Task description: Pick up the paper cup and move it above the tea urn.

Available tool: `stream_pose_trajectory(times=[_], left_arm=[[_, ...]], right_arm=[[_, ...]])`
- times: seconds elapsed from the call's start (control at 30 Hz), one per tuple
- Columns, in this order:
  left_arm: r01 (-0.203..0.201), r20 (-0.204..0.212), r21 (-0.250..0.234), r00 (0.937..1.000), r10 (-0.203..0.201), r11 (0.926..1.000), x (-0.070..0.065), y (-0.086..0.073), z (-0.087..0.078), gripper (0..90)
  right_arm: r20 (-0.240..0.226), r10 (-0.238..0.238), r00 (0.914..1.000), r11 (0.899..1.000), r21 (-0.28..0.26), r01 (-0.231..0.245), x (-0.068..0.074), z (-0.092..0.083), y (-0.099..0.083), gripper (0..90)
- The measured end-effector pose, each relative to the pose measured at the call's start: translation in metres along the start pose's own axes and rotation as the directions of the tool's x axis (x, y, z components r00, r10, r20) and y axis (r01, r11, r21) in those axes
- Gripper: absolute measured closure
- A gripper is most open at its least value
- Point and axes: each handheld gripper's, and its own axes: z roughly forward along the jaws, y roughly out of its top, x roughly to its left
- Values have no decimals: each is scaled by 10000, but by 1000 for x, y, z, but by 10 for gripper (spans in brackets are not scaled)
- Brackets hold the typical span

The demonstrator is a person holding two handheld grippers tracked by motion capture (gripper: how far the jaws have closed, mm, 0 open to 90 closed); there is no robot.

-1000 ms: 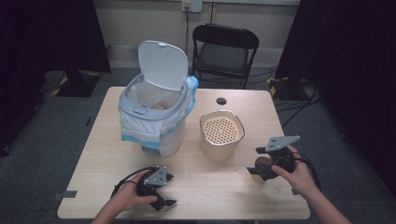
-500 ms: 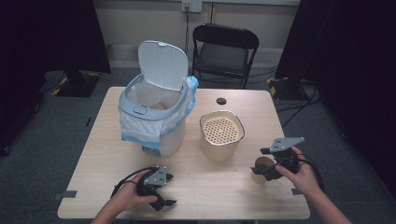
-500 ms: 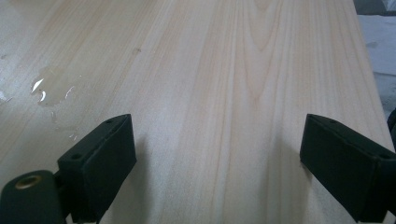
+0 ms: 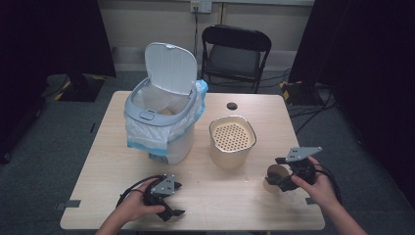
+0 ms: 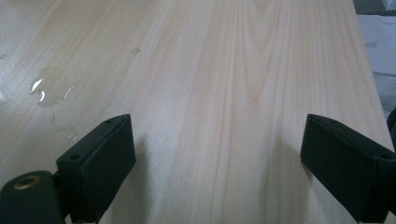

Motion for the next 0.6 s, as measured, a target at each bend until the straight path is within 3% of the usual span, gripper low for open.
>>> stream_pose_trajectory(times=[0.6], left_arm=[[20,12,4,10000,-20,10000,0,0,0,92]], right_arm=[[-127,599,9981,9975,-362,-603,-6,0,-31,142]])
